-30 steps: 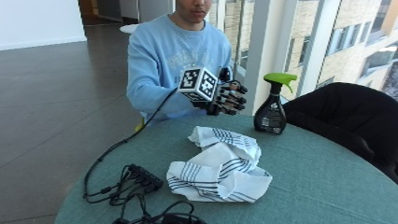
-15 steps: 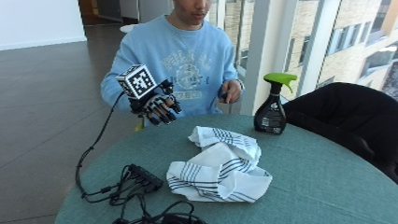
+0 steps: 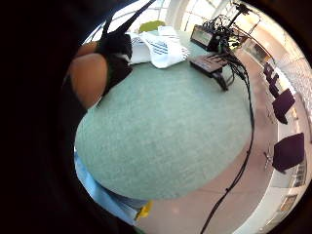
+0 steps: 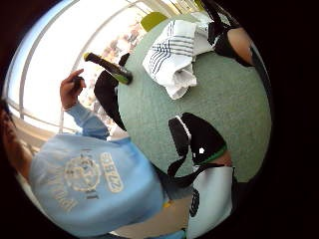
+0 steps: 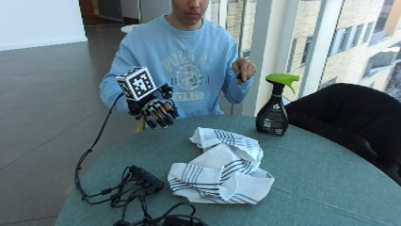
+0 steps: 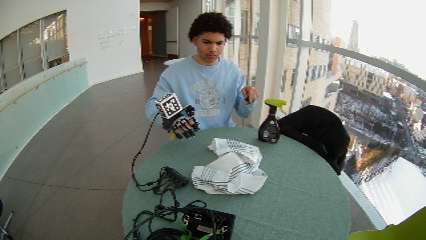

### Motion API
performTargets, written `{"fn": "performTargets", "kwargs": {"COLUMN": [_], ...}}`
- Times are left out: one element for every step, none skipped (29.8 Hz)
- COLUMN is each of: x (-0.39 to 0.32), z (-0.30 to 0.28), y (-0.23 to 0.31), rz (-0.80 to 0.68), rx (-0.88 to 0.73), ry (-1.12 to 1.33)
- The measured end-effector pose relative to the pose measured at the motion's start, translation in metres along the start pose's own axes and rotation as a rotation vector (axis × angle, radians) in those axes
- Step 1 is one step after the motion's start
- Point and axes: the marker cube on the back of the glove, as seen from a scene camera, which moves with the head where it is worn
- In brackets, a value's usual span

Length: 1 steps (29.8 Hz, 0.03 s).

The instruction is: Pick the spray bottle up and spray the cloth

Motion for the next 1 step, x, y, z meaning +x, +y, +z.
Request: {"fn": "performTargets", "kwargs": {"x": [0.0001], "z": [0.0003], "y": [-0.0002], "rz": [-0.002], "rx": [0.000], "ry": [0.001]}}
